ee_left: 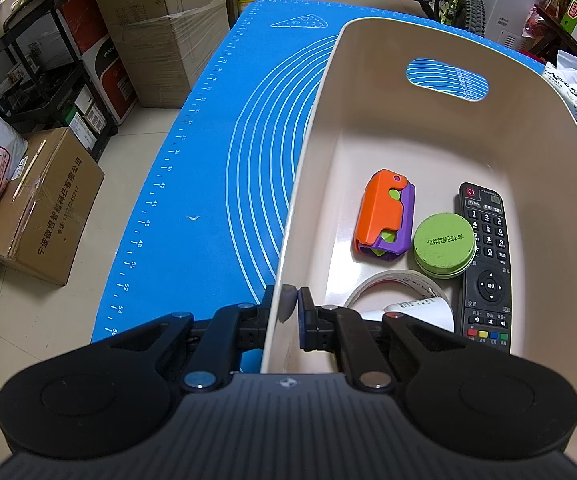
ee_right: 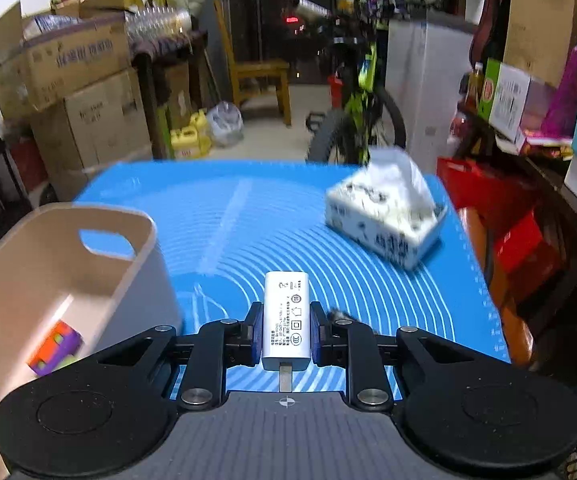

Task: Organize rigid objects
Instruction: 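Carry the charger plug into the basket and open the right gripper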

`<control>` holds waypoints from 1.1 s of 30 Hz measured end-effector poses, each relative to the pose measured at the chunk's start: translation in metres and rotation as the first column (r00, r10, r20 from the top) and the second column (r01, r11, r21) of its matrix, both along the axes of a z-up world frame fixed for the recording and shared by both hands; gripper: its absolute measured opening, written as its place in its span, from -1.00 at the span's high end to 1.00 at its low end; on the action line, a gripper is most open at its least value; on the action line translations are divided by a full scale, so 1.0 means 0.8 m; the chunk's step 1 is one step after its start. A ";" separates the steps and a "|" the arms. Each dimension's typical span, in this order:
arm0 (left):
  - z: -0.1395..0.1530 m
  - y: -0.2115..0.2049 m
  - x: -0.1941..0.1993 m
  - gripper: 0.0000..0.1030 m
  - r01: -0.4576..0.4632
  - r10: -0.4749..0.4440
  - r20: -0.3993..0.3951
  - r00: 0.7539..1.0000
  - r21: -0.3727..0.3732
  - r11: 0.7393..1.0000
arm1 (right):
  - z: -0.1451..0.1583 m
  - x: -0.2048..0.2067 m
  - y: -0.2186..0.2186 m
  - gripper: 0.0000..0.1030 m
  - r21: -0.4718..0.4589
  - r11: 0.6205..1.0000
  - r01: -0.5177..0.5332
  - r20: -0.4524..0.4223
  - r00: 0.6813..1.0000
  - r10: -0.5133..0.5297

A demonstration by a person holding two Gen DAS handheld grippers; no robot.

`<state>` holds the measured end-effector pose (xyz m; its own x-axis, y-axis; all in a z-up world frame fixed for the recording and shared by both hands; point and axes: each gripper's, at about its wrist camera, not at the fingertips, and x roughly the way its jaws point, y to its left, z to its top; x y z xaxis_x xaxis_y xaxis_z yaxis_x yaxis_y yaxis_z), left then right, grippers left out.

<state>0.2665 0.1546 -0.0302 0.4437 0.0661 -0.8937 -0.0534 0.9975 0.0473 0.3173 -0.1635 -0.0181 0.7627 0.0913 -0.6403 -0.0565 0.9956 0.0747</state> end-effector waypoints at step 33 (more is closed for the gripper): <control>0.000 0.000 0.000 0.78 0.000 0.000 0.000 1.000 0.001 1.000 | -0.021 -0.035 0.225 0.38 -0.079 0.900 -0.429 -0.204 0.891 0.406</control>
